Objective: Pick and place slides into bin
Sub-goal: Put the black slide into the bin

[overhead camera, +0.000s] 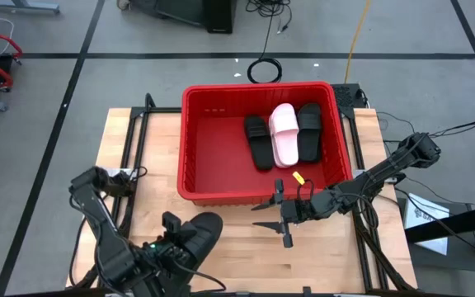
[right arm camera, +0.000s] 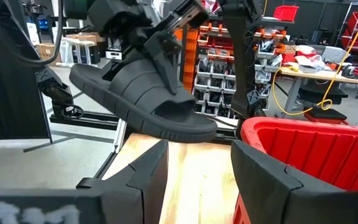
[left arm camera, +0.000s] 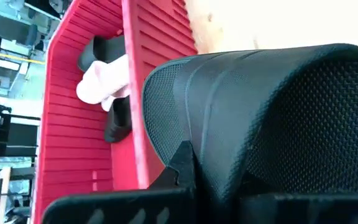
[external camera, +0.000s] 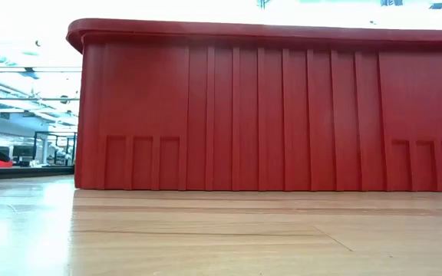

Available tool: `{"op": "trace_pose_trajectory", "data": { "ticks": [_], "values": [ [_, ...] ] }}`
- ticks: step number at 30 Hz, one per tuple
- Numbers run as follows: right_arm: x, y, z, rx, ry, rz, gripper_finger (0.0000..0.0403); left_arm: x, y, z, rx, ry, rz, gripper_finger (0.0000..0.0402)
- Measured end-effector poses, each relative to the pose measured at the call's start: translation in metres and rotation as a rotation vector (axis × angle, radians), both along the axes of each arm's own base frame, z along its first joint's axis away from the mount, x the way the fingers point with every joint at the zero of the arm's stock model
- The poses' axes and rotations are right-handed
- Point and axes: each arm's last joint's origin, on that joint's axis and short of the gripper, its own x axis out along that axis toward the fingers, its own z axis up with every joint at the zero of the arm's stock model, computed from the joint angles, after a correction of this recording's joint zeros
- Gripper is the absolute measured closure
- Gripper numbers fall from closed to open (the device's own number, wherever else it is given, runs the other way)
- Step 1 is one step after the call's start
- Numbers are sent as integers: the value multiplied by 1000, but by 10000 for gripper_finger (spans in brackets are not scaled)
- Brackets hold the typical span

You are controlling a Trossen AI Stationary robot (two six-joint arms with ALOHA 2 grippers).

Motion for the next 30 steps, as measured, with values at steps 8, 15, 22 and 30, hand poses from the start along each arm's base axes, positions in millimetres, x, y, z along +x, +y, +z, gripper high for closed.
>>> {"op": "trace_pose_trajectory", "data": {
  "ticks": [8,15,22,30],
  "values": [
    [0,-4,2,-47,-19,-119,238,-2,20,21,42,-16,-36,399],
    [0,-5,-1,-65,5,-159,238,-4,53,49,72,-40,-44,399],
    [-5,-10,8,-114,-27,-225,238,-1,99,73,88,-57,17,400],
    [-12,-28,20,-243,-26,-490,238,15,139,78,157,9,83,400]
  ]
}}
